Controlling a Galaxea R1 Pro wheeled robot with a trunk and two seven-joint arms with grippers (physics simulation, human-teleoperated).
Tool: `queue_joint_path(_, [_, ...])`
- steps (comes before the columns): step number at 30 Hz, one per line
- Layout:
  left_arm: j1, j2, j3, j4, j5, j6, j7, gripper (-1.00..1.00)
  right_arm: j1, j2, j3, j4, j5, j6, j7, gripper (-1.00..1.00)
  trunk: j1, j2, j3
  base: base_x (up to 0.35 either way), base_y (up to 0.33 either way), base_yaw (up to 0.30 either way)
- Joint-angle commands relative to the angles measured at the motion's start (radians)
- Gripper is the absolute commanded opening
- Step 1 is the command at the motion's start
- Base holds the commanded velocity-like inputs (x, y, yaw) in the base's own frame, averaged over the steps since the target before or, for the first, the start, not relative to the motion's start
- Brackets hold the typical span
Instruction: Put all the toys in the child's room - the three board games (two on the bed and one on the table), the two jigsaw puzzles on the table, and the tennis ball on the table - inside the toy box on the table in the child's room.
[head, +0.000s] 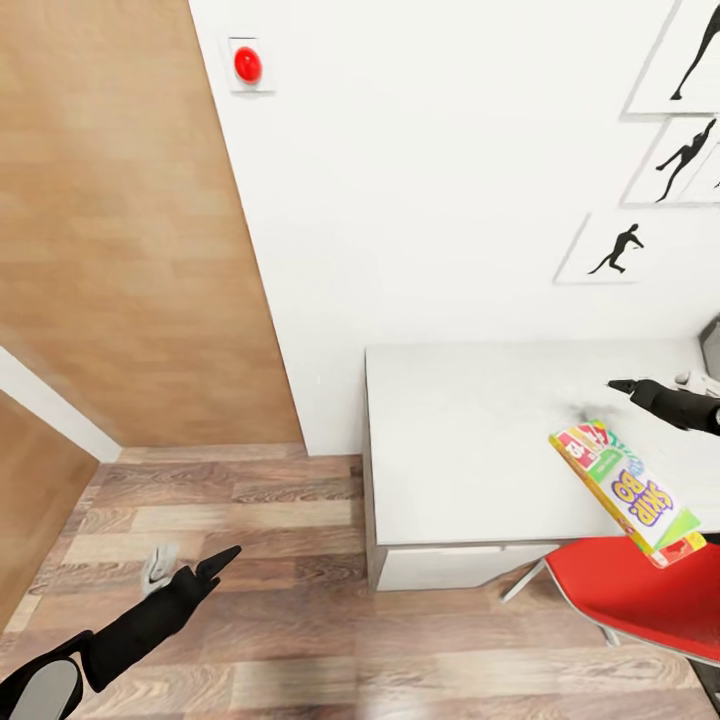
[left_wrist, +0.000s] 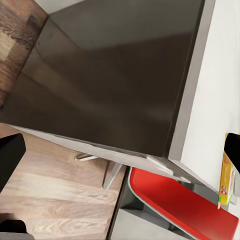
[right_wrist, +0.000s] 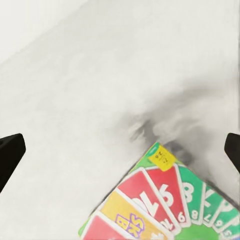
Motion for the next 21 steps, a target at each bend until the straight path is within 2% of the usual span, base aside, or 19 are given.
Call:
queue_joint_path(1, [-0.001, -0.001, 0.002, 0.0, -0.002, 0.006, -0.004, 1.0, -0.01, -0.001, -0.004, 0.027, 0.013, -0.003, -0.006, 1.0, 0.0, -0.001, -0.001, 0.033, -0.099, 0.0])
queue_joint_path(5, [-0.001, -0.001, 0.002, 0.0, -0.002, 0.006, -0.004, 1.0, -0.037, -0.006, -0.003, 0.087, 0.032, -0.041, -0.022, 1.0, 0.0, -0.001, -0.001, 0.022, -0.068, 0.0])
queue_joint_path(9, [-0.001, -0.002, 0.002, 0.0, -0.003, 0.006, -0.004, 1.0, -0.047, -0.008, -0.001, 0.107, 0.04, -0.061, -0.015, 1.0, 0.0, -0.001, -0.001, 0.013, -0.039, 0.0])
queue_joint_path(17, [-0.001, -0.002, 0.002, 0.0, -0.003, 0.006, -0.004, 1.0, -0.059, -0.005, 0.007, 0.131, 0.051, -0.09, 0.044, 1.0, 0.0, -0.001, -0.003, 0.006, -0.018, -0.022])
queue_joint_path(21, [-0.001, -0.002, 0.002, 0.0, -0.003, 0.006, -0.004, 1.0, -0.061, -0.001, 0.025, 0.141, 0.053, -0.094, 0.063, 1.0, 0.0, -0.001, -0.005, 0.002, -0.007, -0.108])
